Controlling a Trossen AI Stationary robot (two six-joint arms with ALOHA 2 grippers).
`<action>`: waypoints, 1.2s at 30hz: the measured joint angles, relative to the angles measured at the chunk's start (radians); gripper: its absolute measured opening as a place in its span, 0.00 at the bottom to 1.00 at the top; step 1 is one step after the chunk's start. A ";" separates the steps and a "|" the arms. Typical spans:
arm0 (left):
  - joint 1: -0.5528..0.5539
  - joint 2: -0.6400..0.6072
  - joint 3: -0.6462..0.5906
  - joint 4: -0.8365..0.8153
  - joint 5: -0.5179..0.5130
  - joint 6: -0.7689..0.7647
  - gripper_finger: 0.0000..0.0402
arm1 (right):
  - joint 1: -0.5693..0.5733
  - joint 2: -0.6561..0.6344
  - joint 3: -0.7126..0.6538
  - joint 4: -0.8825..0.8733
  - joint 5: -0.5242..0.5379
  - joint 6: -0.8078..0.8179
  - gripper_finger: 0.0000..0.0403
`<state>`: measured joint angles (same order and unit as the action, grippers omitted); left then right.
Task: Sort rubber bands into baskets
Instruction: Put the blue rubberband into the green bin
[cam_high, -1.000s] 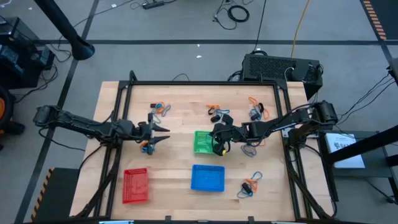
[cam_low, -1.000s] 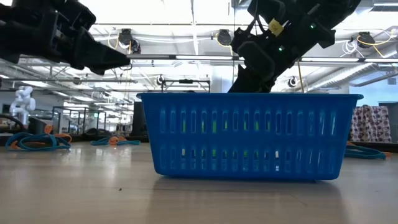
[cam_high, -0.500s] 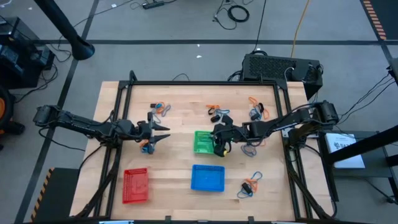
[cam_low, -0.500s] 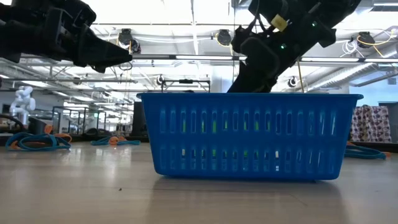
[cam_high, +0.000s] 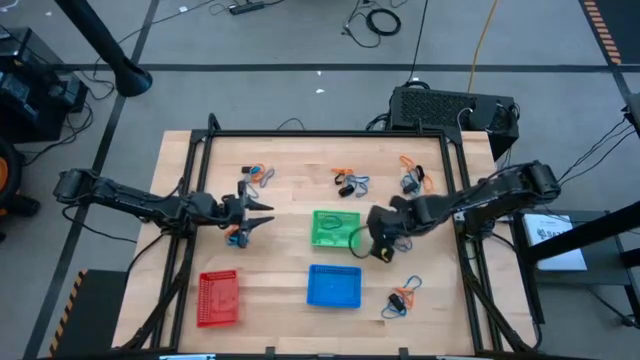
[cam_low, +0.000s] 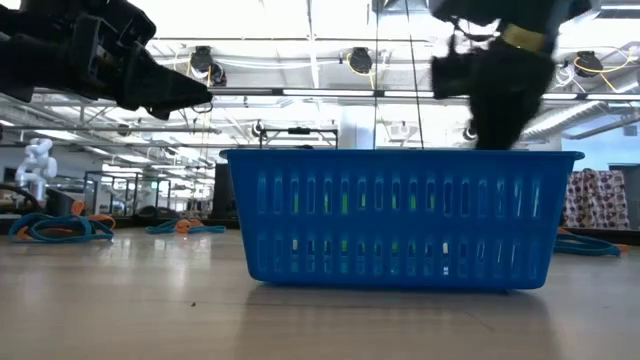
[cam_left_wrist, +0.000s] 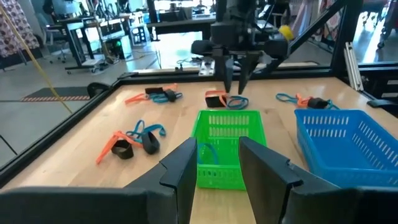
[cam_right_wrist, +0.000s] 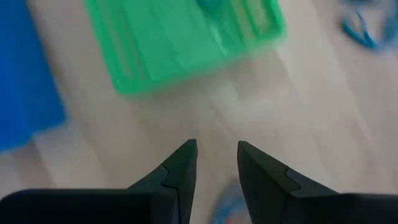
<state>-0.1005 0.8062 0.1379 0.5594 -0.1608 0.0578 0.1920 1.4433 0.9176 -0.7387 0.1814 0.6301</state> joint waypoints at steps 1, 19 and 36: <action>0.000 0.004 0.000 -0.001 0.000 -0.001 0.32 | 0.019 0.001 0.000 -0.025 0.031 0.040 0.27; 0.000 0.039 0.000 0.042 0.000 -0.017 0.32 | 0.095 0.011 -0.190 0.053 0.151 0.233 0.27; 0.000 0.039 0.000 0.053 0.000 -0.016 0.32 | 0.043 0.010 -0.288 0.194 0.098 0.124 0.16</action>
<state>-0.1005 0.8452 0.1383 0.6124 -0.1610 0.0422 0.2346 1.4536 0.6296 -0.5444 0.2795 0.7537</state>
